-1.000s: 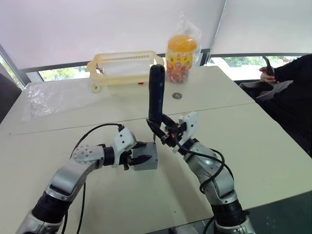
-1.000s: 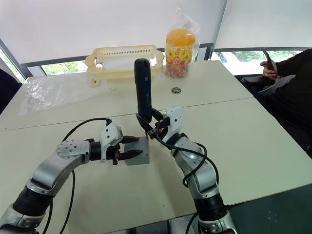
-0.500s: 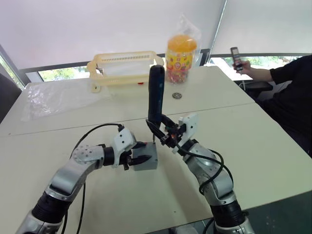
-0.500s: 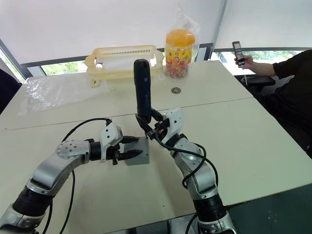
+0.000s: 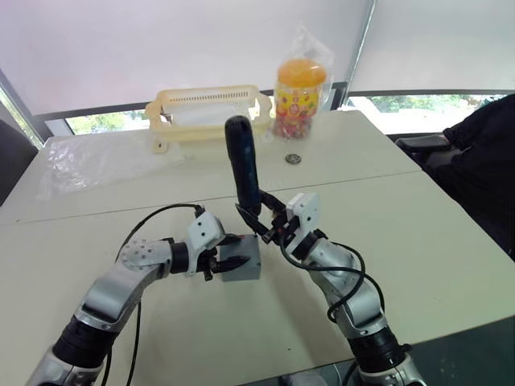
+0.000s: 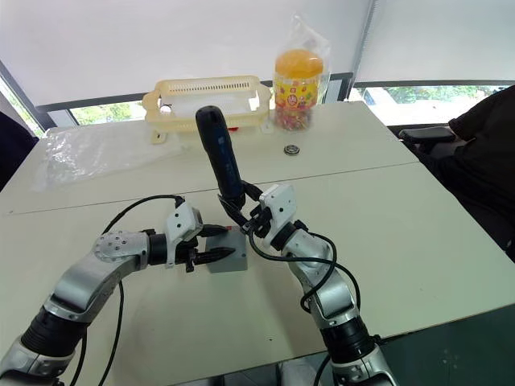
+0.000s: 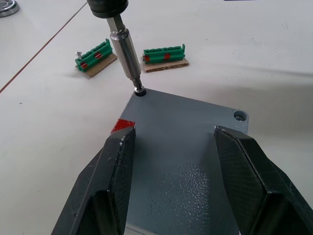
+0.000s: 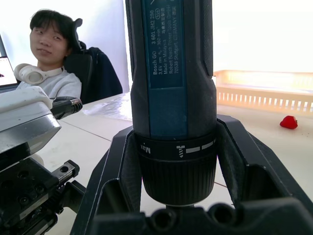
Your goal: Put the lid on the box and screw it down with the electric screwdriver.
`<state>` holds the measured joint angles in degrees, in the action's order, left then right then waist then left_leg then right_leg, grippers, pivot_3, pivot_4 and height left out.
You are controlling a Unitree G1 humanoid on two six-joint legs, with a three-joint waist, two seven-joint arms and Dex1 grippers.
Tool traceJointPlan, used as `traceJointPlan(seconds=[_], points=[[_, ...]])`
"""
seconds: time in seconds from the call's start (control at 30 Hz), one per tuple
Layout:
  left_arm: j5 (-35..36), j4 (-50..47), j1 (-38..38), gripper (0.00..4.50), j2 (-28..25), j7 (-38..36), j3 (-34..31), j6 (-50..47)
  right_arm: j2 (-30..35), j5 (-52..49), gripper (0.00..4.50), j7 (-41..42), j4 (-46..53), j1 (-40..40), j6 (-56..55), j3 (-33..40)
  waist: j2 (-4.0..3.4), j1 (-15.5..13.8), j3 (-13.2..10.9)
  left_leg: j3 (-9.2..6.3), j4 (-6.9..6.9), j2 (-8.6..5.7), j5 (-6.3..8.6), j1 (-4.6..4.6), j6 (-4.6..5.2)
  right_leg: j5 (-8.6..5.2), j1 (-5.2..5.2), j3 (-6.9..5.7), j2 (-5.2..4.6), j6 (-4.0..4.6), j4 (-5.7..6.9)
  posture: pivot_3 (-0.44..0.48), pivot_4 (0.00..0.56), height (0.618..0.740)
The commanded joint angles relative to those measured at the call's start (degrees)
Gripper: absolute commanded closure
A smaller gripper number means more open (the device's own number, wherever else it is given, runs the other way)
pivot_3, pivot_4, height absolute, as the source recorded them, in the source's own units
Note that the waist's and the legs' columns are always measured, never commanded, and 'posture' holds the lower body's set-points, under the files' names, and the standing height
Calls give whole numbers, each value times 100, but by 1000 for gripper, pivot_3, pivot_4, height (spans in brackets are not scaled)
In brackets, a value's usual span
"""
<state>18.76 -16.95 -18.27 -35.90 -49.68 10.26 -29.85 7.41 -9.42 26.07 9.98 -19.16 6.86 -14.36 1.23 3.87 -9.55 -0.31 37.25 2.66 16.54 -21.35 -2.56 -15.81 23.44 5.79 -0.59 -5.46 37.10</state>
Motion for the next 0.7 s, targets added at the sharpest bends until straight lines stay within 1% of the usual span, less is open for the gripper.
traceJointPlan(seconds=[0.03,0.3,0.43,0.57,0.7], points=[[-143,42,125,1931,-87,15,85,-110,20,-195,2734,74,-83,313,426,38,0,-1,1,0,0,0,0,0,0,0,0,0,0,0,0,0,150,740],[-155,62,113,1931,-67,6,118,-82,-112,-475,2734,92,262,433,640,-29,-1,6,1,-1,-1,0,0,0,0,-1,0,0,1,1,-1,0,150,740],[-155,46,122,1931,-68,9,119,-84,-124,-403,2734,108,189,479,589,-94,-1,12,1,0,-4,1,0,0,0,-2,1,0,1,1,-2,0,150,740],[-157,49,128,1931,-75,9,116,-84,-124,-240,2734,112,-103,413,409,-98,-1,12,1,-1,-4,1,0,1,0,-2,1,0,1,2,-1,0,150,740],[-166,54,133,1931,-77,32,104,-89,-129,-182,2734,259,-277,320,279,-202,-1,11,1,0,-4,1,0,2,0,-2,1,0,1,2,-1,0,150,740]])
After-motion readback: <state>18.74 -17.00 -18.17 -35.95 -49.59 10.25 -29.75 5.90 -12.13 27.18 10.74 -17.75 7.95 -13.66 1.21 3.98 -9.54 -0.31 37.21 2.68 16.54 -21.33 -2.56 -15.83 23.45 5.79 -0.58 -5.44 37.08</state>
